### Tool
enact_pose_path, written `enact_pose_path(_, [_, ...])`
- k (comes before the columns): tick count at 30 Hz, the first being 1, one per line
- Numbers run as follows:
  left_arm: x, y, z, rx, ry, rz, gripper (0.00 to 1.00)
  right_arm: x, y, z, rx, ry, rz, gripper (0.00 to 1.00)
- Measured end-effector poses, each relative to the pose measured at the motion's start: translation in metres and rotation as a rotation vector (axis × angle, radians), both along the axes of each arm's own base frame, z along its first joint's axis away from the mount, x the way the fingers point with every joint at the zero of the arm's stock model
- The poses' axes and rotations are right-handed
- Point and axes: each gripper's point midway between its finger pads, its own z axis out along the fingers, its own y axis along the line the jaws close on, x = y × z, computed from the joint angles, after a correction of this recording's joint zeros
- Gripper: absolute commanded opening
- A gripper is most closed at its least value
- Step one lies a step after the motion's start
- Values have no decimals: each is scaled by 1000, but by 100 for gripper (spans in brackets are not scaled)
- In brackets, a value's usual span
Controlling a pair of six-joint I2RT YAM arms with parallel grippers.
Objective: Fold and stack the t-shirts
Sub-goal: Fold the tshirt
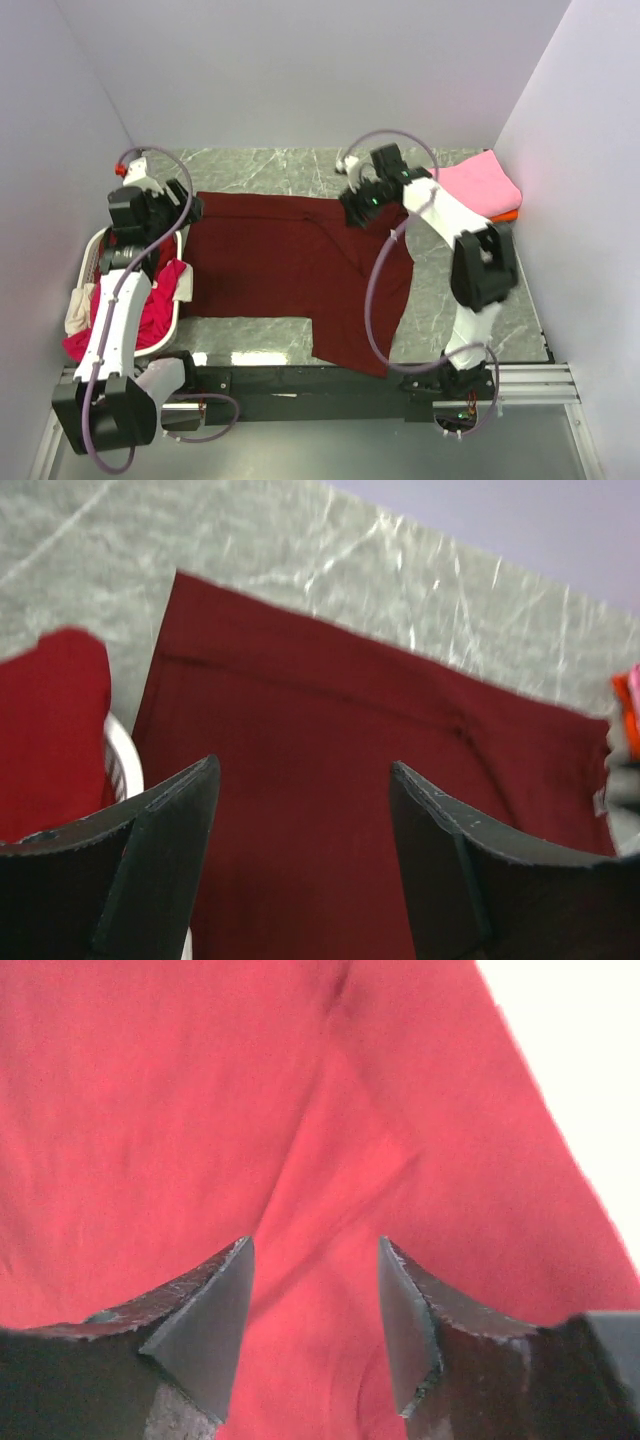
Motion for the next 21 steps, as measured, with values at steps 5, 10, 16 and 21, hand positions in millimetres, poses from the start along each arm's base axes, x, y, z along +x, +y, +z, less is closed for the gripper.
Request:
enact_pose_path(5, [-19,-4,-27,23,52,-21,73,55,27,-23,47,99,-94,55])
enact_pose_path(10, [-24,-5,-30,37,59,-30,73,58,24,-57,1,219,-164,52])
enact_pose_path(16, [-24,-5,-28,40,52,-31,73,55,16,-66,-30,271,-198,47])
enact_pose_path(21, [-25,-5,-26,41,46,-31,73,56,15,-80,-46,296,-207,47])
